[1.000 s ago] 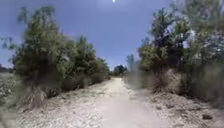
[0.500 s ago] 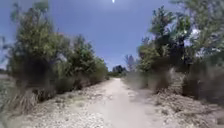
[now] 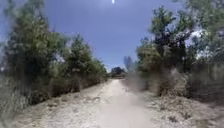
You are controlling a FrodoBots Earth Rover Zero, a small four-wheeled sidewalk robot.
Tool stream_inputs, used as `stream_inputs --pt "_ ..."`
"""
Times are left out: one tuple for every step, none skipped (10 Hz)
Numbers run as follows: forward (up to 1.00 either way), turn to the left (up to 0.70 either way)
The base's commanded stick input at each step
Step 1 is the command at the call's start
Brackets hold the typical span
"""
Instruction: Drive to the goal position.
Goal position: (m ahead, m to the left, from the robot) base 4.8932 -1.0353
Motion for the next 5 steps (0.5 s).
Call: stream_inputs --pt "0.45 0.00" --pt "0.45 0.00" --pt "0.45 0.00" --pt "0.45 0.00" --pt "0.45 0.00"
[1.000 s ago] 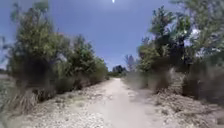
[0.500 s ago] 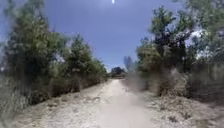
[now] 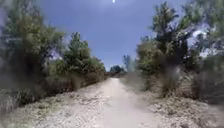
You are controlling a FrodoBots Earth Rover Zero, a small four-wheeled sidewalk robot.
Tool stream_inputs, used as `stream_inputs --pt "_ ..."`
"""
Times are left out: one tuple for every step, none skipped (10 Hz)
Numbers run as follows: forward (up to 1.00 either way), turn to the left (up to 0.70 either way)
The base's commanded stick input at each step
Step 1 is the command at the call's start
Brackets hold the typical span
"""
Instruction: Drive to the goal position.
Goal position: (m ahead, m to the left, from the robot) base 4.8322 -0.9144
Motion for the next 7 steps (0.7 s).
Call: stream_inputs --pt "0.45 0.00" --pt "0.45 0.00" --pt "0.45 0.00" --pt "0.45 0.00" --pt "0.45 0.00" --pt "0.45 0.00" --pt "0.45 0.00"
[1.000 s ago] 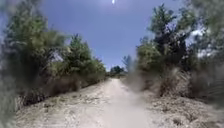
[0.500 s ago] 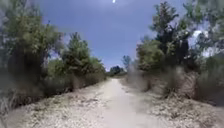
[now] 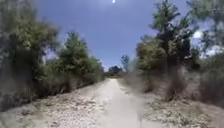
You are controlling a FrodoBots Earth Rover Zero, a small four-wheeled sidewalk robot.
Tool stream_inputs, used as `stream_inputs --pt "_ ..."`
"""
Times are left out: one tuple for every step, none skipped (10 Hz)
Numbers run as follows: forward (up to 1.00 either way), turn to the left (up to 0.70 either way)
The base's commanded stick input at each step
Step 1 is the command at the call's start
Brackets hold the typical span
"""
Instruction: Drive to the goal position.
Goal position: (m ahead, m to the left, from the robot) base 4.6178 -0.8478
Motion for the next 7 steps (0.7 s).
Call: stream_inputs --pt "0.45 0.00" --pt "0.45 0.00" --pt "0.45 0.00" --pt "0.45 0.00" --pt "0.45 0.00" --pt "0.45 0.00" --pt "0.45 0.00"
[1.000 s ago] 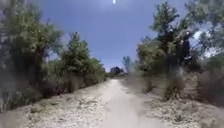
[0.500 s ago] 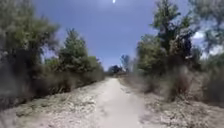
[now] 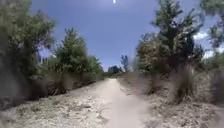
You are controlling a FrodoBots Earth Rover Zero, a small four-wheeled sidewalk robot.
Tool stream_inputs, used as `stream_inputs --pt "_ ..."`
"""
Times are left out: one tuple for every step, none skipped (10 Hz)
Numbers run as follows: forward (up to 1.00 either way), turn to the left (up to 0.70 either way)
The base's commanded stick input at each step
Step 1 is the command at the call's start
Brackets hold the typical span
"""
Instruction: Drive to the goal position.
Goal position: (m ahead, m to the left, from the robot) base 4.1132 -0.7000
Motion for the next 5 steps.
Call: stream_inputs --pt "0.45 0.00" --pt "0.45 0.00" --pt "0.45 0.00" --pt "0.45 0.00" --pt "0.45 0.00"
